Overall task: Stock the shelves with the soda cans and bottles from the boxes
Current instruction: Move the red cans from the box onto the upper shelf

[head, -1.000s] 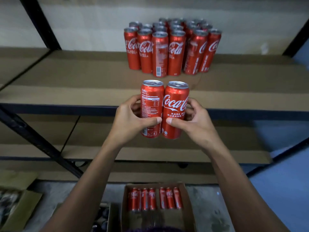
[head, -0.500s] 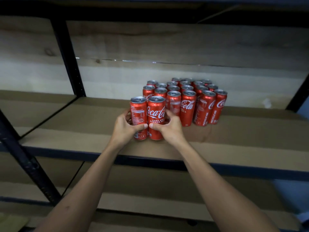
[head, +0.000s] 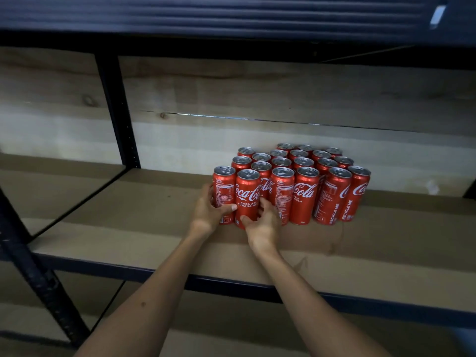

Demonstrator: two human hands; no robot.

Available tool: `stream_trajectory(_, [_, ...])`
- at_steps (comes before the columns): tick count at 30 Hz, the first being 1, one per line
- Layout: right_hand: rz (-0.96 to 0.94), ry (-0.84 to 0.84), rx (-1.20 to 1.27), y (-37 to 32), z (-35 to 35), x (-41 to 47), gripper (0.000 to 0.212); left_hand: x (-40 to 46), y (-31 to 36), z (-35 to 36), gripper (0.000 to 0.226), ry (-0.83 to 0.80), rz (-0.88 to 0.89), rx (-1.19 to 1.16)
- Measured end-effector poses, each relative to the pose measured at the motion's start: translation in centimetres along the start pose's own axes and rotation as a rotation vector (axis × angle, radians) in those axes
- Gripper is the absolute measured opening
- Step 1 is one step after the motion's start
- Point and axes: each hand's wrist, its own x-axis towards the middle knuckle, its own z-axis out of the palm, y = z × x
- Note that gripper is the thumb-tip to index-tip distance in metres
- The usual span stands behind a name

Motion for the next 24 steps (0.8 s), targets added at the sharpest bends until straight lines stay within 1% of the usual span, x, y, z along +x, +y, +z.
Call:
stream_trajectory(4, [0.038, -0.018, -0.009, -0.3, -0.6, -0.1, 0.063, 0.4, -0.2, -0.2, 0.081, 0.003, 0.011, 0.152])
stream_trajectory(7, [0.048, -0.044, -0.018, -0.6, -1.1, 0.3, 0.061, 0.5, 0.0, 0.0, 0.078, 0.002, 0.035, 0.175])
stream_trajectory(11, [0.079, -0.041, -0.014, -0.7, -1.1, 0.3, 0.060, 0.7, -1.1, 0.2, 0.076, -0.088, 0.009, 0.212])
stream_trajectory(13, [0.100, -0.029, -0.009, -0.8, -1.1, 0.3, 0.058, 1.1, -2.7, 0.5, 0.070, -0.088, -0.001, 0.246])
stream_trajectory(15, [0.101, -0.022, -0.025, -0.9, -1.1, 0.3, 0.055, 1.2, -3.2, 0.9, 0.058, -0.057, -0.011, 0.230])
stream_trajectory(17, [0.097, -0.024, -0.036, -0.9, -1.1, 0.2, 0.054, 1.0, -2.6, 1.1, 0.052, -0.017, -0.026, 0.197])
stream_trajectory(21, [0.111, -0.051, -0.047, -1.0, -1.5, 0.2, 0.052, 0.9, -2.4, 1.0, 0.048, -0.011, -0.068, 0.158])
stream_trajectory(24, [0.105, -0.063, -0.041, -1.0, -1.8, 0.1, 0.046, 0.1, -1.9, 0.8, 0.052, -0.003, -0.077, 0.192])
